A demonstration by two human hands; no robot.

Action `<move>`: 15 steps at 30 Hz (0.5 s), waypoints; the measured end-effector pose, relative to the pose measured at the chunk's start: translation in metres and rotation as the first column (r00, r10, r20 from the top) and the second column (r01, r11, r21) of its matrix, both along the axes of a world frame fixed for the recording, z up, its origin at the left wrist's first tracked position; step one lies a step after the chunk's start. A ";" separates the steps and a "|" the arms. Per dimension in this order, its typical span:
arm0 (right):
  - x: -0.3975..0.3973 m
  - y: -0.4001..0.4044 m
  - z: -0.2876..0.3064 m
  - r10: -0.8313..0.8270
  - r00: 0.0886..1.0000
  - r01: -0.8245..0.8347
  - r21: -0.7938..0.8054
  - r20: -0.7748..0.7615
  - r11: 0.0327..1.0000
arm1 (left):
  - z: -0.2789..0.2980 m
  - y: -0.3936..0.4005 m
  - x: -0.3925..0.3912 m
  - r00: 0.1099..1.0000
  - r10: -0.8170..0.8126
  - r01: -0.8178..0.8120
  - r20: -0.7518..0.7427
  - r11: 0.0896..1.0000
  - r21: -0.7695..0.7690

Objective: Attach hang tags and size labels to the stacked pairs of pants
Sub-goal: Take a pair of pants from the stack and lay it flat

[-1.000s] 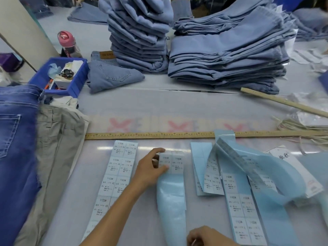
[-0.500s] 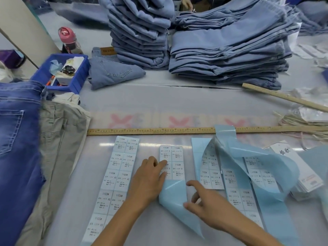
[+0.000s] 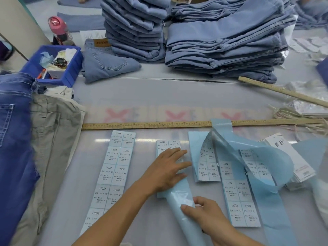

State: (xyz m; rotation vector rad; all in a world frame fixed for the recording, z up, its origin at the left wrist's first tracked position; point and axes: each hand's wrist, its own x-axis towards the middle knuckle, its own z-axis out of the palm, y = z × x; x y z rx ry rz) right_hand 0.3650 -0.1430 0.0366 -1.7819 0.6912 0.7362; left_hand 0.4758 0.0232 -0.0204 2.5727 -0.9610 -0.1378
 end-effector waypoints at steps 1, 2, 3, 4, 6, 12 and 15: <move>-0.001 0.000 0.000 0.006 1.000 -0.006 0.007 -0.002 1.000 | 0.000 0.001 0.004 1.000 -0.001 0.002 -0.021 0.999 0.045; -0.003 -0.001 0.000 -0.003 1.000 0.003 0.011 0.002 1.000 | 0.002 0.003 0.007 0.999 0.002 0.001 -0.034 0.997 0.082; -0.004 -0.001 0.001 -0.021 1.000 0.021 0.014 0.007 1.000 | 0.004 0.005 0.009 0.999 -0.002 0.006 -0.035 0.994 0.111; -0.005 -0.002 0.003 -0.040 0.999 0.040 0.022 0.013 0.999 | 0.007 0.007 0.009 1.000 -0.018 0.020 -0.023 0.993 0.117; -0.005 -0.003 0.009 -0.054 0.998 0.052 0.058 0.027 0.997 | 0.014 0.007 0.006 0.997 -0.080 0.079 0.013 0.996 0.046; -0.003 -0.009 0.029 0.058 0.994 -0.060 0.022 0.089 0.998 | 0.042 -0.006 -0.005 0.914 -0.286 0.284 -0.288 0.957 -0.049; -0.009 -0.015 0.035 0.055 0.994 -0.054 -0.007 0.096 0.999 | 0.050 -0.008 -0.005 0.901 -0.258 0.242 -0.348 0.966 -0.089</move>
